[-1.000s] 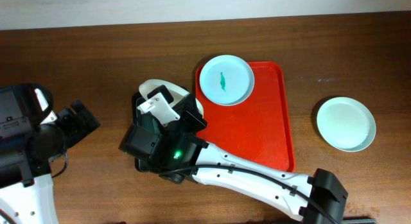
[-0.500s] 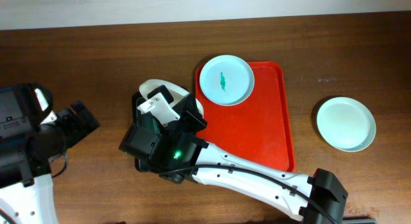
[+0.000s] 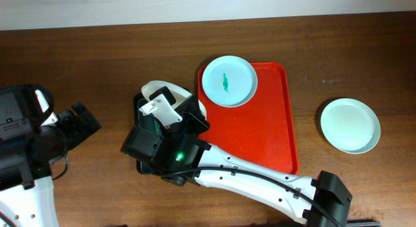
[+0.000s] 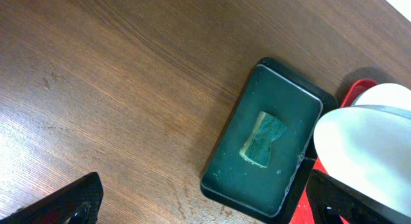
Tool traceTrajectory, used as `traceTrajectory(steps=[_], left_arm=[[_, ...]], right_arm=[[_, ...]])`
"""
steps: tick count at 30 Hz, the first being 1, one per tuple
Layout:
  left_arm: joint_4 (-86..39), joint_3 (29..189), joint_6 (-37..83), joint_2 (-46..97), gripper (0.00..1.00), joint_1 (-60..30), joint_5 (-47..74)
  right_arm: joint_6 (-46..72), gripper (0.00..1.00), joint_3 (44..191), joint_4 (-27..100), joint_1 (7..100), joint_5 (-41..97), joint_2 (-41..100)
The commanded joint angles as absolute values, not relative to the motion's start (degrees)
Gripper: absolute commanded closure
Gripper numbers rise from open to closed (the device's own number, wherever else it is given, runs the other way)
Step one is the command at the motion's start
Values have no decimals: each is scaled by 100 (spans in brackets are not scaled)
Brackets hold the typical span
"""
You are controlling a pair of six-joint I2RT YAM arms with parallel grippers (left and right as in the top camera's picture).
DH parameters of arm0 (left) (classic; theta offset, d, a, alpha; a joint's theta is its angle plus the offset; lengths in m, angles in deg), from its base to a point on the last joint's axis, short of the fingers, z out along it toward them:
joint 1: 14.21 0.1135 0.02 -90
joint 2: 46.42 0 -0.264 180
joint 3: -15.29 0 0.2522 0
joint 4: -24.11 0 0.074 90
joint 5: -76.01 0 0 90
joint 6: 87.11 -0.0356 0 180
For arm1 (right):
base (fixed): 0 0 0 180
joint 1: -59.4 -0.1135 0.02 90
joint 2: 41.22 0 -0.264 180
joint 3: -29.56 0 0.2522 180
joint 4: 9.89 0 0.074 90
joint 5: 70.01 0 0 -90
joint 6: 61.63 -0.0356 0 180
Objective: Clean dirty plates on tray and stack at the side
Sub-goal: 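Lift the white plate with right gripper and tilt it over green tray, then carry the white plate right and stack it on the pale green plate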
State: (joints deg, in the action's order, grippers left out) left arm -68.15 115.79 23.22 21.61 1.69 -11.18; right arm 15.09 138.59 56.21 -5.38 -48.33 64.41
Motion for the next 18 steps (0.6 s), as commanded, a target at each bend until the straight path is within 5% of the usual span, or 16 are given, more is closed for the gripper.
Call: traceTrajectory(steps=[1, 5, 9, 14, 18], left_arm=[[-6822, 11627, 2250, 2117, 1, 200, -1096], [-6822, 11627, 2250, 2115, 1, 200, -1094], [-6822, 11627, 2250, 2117, 1, 200, -1094], [-6822, 11627, 2250, 2117, 1, 200, -1094], [-6822, 11627, 2250, 2115, 1, 200, -1096]], right_arm=[[1435, 96, 13946, 5636, -538, -4918, 6296], [571, 96, 13944, 5798, -243, -3786, 6296], [178, 96, 13975, 5868, 673, -557, 6215], [558, 96, 13990, 6215, 2686, 2474, 5660], [602, 96, 13990, 6779, 4122, 3191, 5168]])
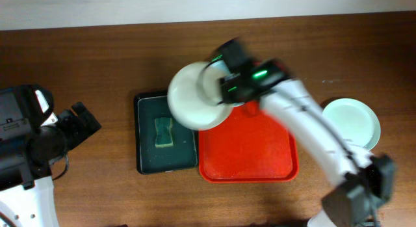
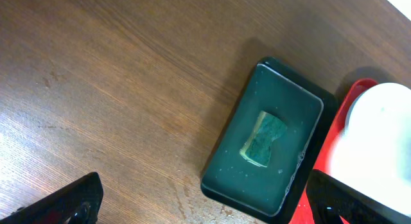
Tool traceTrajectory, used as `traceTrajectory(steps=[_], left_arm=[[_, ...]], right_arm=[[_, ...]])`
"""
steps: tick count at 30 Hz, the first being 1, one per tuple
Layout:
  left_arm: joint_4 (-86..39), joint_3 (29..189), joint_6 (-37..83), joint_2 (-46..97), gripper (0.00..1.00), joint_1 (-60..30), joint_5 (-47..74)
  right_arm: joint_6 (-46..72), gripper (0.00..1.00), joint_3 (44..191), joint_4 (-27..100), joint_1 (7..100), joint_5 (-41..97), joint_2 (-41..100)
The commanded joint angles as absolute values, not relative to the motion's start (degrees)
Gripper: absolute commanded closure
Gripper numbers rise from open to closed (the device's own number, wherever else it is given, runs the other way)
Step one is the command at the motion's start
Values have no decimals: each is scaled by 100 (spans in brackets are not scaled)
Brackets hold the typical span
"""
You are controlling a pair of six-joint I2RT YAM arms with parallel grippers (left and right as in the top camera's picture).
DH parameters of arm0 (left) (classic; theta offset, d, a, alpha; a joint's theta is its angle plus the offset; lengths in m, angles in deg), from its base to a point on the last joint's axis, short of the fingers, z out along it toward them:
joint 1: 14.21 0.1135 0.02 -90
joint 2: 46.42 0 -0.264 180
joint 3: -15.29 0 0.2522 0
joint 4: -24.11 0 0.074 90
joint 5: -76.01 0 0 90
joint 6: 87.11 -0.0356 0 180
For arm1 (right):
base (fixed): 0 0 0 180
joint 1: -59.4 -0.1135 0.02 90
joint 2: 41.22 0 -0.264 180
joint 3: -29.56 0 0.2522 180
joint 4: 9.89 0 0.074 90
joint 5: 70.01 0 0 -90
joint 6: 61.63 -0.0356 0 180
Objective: Clean dirty plates on tray and stack at the side
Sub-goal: 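Carry the white plate right and stack it on the pale green plate, then grasp the remaining pale green plate rim and slide it down the tray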
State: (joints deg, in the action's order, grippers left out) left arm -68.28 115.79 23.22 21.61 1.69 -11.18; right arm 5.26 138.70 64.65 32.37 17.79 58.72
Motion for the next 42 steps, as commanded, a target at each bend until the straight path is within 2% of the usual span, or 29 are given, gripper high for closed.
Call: traceTrajectory(steps=[1, 8, 14, 21, 22, 23, 24, 25, 26, 31, 35, 38, 42], left_arm=[[-6822, 11627, 2250, 2115, 1, 200, -1096], [-6822, 11627, 2250, 2115, 0, 200, -1094], [-6822, 11627, 2250, 2117, 1, 200, -1094], [-6822, 11627, 2250, 2117, 1, 200, -1094], [-6822, 11627, 2250, 2117, 0, 200, -1094], [-6822, 11627, 2250, 2117, 1, 200, -1094], [-6822, 11627, 2250, 2115, 1, 200, -1094], [-6822, 11627, 2250, 2115, 0, 200, -1096], [-6822, 11627, 2250, 2115, 1, 200, -1094], [-6822, 11627, 2250, 2117, 1, 200, -1094], [-6822, 11627, 2250, 2117, 1, 200, -1094], [-6822, 11627, 2250, 2115, 0, 200, -1094], [-6822, 11627, 2250, 2115, 1, 200, -1094]], right_arm=[[604, 96, 13990, 7002, 4634, 3202, 5024], [1048, 96, 13874, 7960, 7831, 3202, 4974], [1140, 96, 12652, 7483, 10028, 3134, 5378], [1142, 96, 11286, 6401, 11023, 3141, 5568], [1142, 95, 11286, 6375, 11049, 3143, 5568], [1144, 81, 11293, 6333, 11049, 3219, 5558], [1146, 50, 11321, 6331, 11040, 3377, 5558], [1146, 42, 11367, 6421, 11001, 3552, 5555], [1183, 38, 11424, 6506, 10948, 3766, 5538], [1948, 38, 11992, 7074, 10175, 4815, 5042], [2265, 46, 12768, 7531, 8878, 4728, 4513], [2261, 47, 13247, 7638, 7689, 4251, 4344], [2257, 50, 13409, 7284, 5980, 3764, 4375]])
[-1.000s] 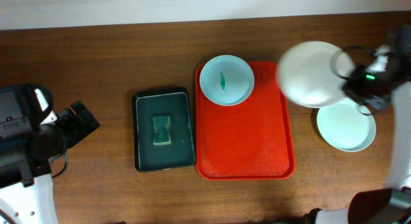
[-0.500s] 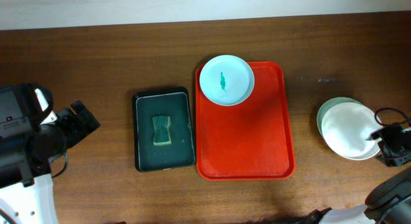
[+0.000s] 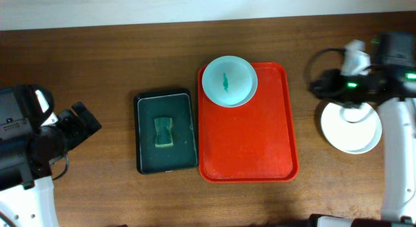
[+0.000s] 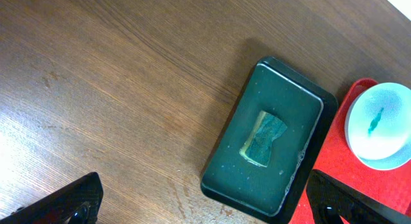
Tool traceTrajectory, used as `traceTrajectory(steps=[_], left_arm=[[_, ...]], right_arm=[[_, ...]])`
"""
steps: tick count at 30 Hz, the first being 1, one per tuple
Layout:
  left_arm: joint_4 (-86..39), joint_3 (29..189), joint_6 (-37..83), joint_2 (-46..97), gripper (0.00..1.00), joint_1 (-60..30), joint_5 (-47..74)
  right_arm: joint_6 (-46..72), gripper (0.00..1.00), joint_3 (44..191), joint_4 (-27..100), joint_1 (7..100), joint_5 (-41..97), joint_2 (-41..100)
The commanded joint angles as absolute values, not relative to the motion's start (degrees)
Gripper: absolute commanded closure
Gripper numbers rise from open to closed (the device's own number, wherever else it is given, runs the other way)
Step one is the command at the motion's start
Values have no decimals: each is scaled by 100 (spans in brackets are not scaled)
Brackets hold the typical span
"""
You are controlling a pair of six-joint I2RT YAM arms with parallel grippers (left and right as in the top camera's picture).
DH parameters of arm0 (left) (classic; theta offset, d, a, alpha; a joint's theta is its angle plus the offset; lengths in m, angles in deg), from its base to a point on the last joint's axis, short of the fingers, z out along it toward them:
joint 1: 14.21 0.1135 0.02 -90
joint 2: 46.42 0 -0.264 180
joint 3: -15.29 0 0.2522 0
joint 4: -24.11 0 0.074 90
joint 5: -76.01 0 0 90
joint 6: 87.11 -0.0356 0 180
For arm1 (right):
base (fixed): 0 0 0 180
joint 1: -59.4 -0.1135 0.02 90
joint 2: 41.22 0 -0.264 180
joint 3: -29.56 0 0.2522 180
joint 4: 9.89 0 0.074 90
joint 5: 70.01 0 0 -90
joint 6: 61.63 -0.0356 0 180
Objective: Clean dirty plates on tray and stack at the side
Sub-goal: 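Grasp the remaining pale green plate rim and slide it down the tray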
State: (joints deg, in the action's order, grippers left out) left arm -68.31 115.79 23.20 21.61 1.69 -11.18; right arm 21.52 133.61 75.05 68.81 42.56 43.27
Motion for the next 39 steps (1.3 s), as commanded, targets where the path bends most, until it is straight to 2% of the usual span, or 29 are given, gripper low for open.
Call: traceTrajectory(steps=[1, 2, 3, 8, 14, 19, 25, 27, 28, 30, 32, 39], left_arm=[[-6822, 11627, 2250, 2117, 1, 200, -1094], [-6822, 11627, 2250, 2117, 1, 200, -1096], [-6822, 11627, 2250, 2117, 0, 200, -1094], [-6822, 11627, 2250, 2115, 1, 200, -1094], [-6822, 11627, 2250, 2115, 1, 200, -1096], [-6822, 11627, 2250, 2115, 1, 200, -1094], [-6822, 11627, 2250, 2117, 1, 200, -1094], [-6822, 11627, 2250, 2115, 1, 200, -1094], [-6822, 11627, 2250, 2115, 1, 200, -1094], [-6822, 11627, 2250, 2115, 1, 200, -1094], [-6822, 11627, 2250, 2117, 1, 200, -1094], [-6822, 11627, 2250, 2115, 1, 200, -1094]], right_arm=[[2257, 48, 13409, 7035, 5571, 3591, 4430], [2257, 39, 13409, 6749, 5217, 3401, 4524], [2257, 36, 13409, 6534, 4975, 3202, 4624], [2191, 29, 13409, 5573, 4249, 1661, 5636], [1822, 29, 13409, 4185, 4682, 1589, 7269], [1826, 30, 13409, 3433, 5106, 2286, 8054], [1826, 50, 13356, 3302, 5143, 2785, 8375], [1826, 64, 13306, 3359, 5080, 2798, 8460], [1826, 75, 13295, 3398, 5073, 2795, 8475], [1824, 83, 13288, 3446, 5080, 2798, 8475], [1822, 96, 13328, 3636, 5095, 2839, 8412], [1568, 96, 13529, 5164, 5189, 2841, 7118]])
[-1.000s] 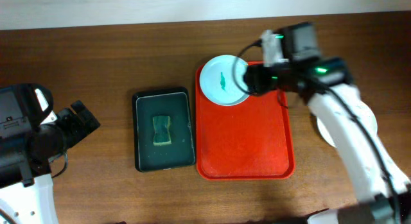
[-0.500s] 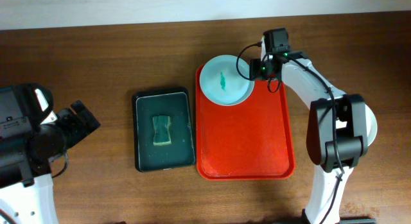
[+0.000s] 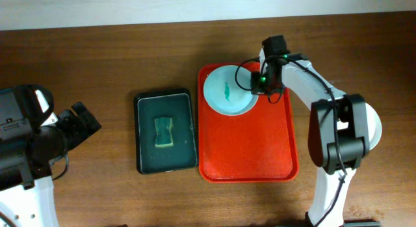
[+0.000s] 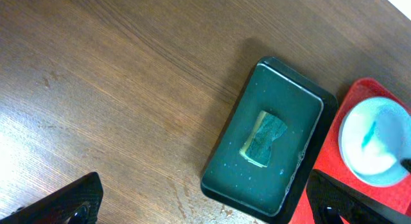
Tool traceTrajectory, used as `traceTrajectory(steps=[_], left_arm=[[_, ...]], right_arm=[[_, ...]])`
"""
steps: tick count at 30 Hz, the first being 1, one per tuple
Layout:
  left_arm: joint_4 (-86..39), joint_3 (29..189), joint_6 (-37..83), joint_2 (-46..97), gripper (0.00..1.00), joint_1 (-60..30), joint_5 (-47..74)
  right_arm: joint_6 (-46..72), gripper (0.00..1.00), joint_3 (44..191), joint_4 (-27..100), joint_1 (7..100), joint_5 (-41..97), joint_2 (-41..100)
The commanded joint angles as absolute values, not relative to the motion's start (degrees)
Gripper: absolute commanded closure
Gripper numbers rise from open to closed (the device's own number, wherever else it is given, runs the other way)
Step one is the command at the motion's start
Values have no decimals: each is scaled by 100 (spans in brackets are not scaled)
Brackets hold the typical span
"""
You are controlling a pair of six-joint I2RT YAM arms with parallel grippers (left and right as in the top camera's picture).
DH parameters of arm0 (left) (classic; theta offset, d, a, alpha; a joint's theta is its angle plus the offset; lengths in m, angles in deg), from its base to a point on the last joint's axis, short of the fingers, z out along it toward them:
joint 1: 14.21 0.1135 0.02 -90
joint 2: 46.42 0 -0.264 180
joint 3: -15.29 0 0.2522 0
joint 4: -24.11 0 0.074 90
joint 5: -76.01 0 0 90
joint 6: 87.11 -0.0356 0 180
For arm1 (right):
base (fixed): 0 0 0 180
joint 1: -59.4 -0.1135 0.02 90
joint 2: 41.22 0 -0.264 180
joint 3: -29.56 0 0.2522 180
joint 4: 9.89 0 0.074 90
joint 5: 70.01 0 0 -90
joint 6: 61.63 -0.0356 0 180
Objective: Clean dirty plates on tray and stack at the side
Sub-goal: 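Grasp the remaining pale green plate rim and slide it down the tray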
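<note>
A pale plate with a green smear (image 3: 224, 92) lies at the far left of the red tray (image 3: 250, 146). My right gripper (image 3: 263, 82) is at that plate's right rim and looks shut on it. The plate (image 4: 372, 144) is blurred in the left wrist view. A clean white plate (image 3: 370, 126) rests on the table at the right, mostly hidden behind my right arm. The dark green dish (image 3: 148, 139) left of the tray holds a green sponge (image 3: 164, 131). My left gripper (image 3: 84, 123) hangs open at the far left, well away from the dish (image 4: 282, 95) and sponge (image 4: 263, 139).
Bare wooden table (image 3: 97, 64) surrounds the dish and tray. My right arm (image 3: 331, 133) crosses from the near right edge up over the clean plate to the tray's far right corner.
My right gripper has gone from over the white plate at the right to the smeared plate's right rim. That plate now sits a little nearer on the tray. The left arm is unchanged.
My right arm first reached over the dish with a white plate in its gripper. Then it held that plate over the tray's left edge. Later the gripper stood above the plate resting at the right. It now grips the smeared plate on the tray.
</note>
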State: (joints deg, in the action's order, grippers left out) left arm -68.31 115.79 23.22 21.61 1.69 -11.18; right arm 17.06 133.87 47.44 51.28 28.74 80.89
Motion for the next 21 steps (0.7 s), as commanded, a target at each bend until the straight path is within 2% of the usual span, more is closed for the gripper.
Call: traceTrajectory(steps=[1, 5, 8, 11, 16, 18, 19, 20, 21], left_arm=[[-6822, 11627, 2250, 2117, 1, 200, -1094], [-6817, 11627, 2250, 2115, 1, 200, -1094], [-6822, 11627, 2250, 2117, 1, 200, -1094], [-6826, 11627, 2250, 2117, 1, 200, -1094], [-6826, 11627, 2250, 2115, 1, 200, -1094], [-6826, 11627, 2250, 2117, 1, 200, -1094], [-6824, 11627, 2250, 2115, 1, 200, -1094], [-6815, 11627, 2268, 2117, 1, 200, -1057], [-6802, 11627, 2290, 2117, 1, 200, -1015]], right_arm=[[1505, 96, 13529, 5439, 5189, 2837, 6893], [1127, 96, 13524, 7072, 5187, 2815, 6187], [1131, 96, 13236, 7654, 5187, 2817, 6156], [1129, 96, 12521, 7260, 5187, 2846, 6156], [1157, 96, 10954, 5588, 5115, 3180, 6156], [1162, 96, 10849, 5501, 5117, 3097, 6156], [1162, 92, 10875, 5538, 5117, 2970, 6126], [1264, 78, 10913, 5571, 5121, 2946, 6058], [1350, 70, 10952, 5614, 5121, 2944, 5960]])
